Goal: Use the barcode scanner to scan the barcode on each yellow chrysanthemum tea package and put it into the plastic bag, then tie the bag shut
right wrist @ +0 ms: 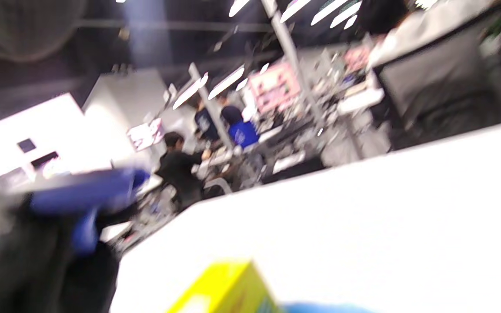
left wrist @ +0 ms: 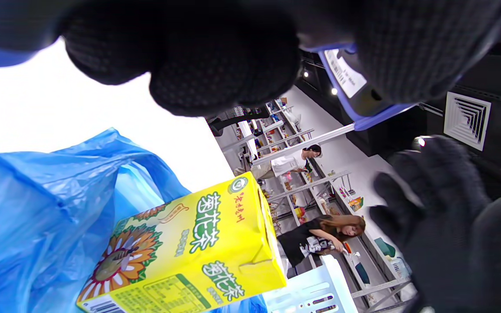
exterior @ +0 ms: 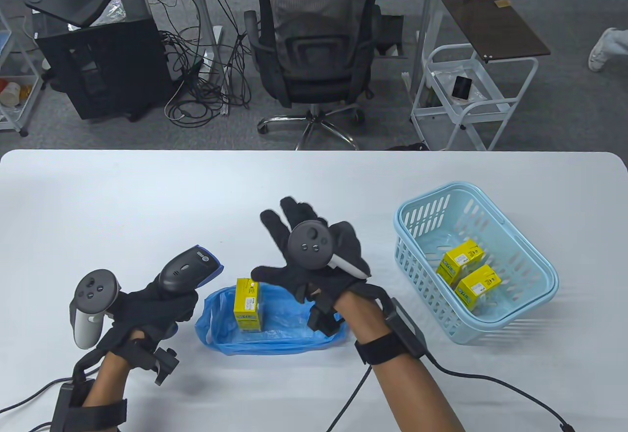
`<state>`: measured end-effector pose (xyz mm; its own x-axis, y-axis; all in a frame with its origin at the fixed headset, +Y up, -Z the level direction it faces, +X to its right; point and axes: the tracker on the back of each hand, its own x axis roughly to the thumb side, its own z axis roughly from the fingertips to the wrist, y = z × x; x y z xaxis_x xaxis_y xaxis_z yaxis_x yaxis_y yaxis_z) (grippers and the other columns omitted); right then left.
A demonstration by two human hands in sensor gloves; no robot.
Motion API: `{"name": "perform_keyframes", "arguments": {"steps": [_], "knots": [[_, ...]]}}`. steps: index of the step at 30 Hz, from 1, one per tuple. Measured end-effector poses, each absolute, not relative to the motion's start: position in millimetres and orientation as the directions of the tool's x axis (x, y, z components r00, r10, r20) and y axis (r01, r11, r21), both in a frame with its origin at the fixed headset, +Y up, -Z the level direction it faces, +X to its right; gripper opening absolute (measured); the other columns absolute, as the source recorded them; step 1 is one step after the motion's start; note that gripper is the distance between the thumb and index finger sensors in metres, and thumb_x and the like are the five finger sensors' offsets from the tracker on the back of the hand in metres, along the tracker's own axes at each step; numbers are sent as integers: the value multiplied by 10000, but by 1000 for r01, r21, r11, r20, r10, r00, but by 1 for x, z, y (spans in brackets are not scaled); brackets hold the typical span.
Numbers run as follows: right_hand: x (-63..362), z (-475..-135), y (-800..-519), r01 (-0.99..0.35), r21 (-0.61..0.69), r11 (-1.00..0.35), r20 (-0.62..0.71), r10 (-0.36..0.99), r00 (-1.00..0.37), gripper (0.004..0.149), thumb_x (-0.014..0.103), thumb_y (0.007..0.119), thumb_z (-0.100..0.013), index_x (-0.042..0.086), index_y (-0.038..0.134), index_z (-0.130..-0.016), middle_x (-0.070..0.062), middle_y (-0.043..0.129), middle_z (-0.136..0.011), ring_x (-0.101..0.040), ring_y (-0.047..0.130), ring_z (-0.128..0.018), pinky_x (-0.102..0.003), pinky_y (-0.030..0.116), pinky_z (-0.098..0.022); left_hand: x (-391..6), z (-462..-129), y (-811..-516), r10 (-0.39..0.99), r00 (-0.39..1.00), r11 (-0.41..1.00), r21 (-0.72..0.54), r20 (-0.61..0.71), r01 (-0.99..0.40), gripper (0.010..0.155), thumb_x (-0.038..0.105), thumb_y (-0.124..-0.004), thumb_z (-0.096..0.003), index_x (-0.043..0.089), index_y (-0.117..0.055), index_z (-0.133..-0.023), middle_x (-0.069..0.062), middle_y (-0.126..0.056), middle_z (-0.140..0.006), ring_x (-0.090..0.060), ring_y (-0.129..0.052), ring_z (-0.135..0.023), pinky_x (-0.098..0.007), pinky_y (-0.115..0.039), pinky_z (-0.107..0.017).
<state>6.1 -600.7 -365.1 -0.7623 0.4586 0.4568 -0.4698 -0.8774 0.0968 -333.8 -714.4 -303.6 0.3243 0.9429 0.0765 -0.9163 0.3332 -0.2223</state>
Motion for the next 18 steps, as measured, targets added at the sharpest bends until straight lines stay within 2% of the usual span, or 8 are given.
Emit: {"name": "perform_keyframes", "arguments": {"steps": [4,7,10,13,18], "knots": [[71,-383,-551,-375,-95,-922,269,338,-902,973,780,606,-296,341,123,-1018,-126,-14,-1099,-530,71,-1006,-740,206,-705,-333,-304,-715,941,329,338,-229,75,-913,755,544,-858,-393,242,-538,-1007,86,-929,-727,-222,-1026,-498,-463,-863,-440],[114,-395,-545,-274,-104,-956,106,263,-959,972,784,593,-296,343,110,-1015,-126,-15,-1099,-525,71,-1008,-740,205,-704,-333,-304,-715,941,330,338,-233,76,-912,753,543,-858,-393,243,-540,-1006,87,-929,-727,-221,-1027,-496,-464,-864,-437],[159,-406,-557,-182,-49,-982,-69,185,-980,970,774,604,-298,343,104,-1010,-124,-12,-1099,-520,68,-1010,-737,197,-707,-333,-304,-715,941,329,338,-235,78,-911,751,543,-858,-394,245,-541,-1005,87,-929,-726,-219,-1027,-495,-462,-865,-436],[196,-413,-580,-88,64,-994,-213,72,-974,972,766,609,-296,343,91,-1001,-124,-13,-1095,-515,71,-1011,-730,201,-712,-332,-304,-715,942,328,337,-237,77,-911,751,542,-858,-392,244,-543,-1005,88,-929,-725,-219,-1028,-493,-462,-866,-435],[232,-419,-612,-56,192,-980,-305,-6,-952,941,731,656,-294,373,138,-994,-116,33,-1100,-504,140,-1023,-703,256,-733,-332,-304,-715,942,328,336,-236,75,-912,750,543,-857,-393,246,-541,-1006,88,-928,-727,-218,-1027,-495,-462,-866,-435]]}}
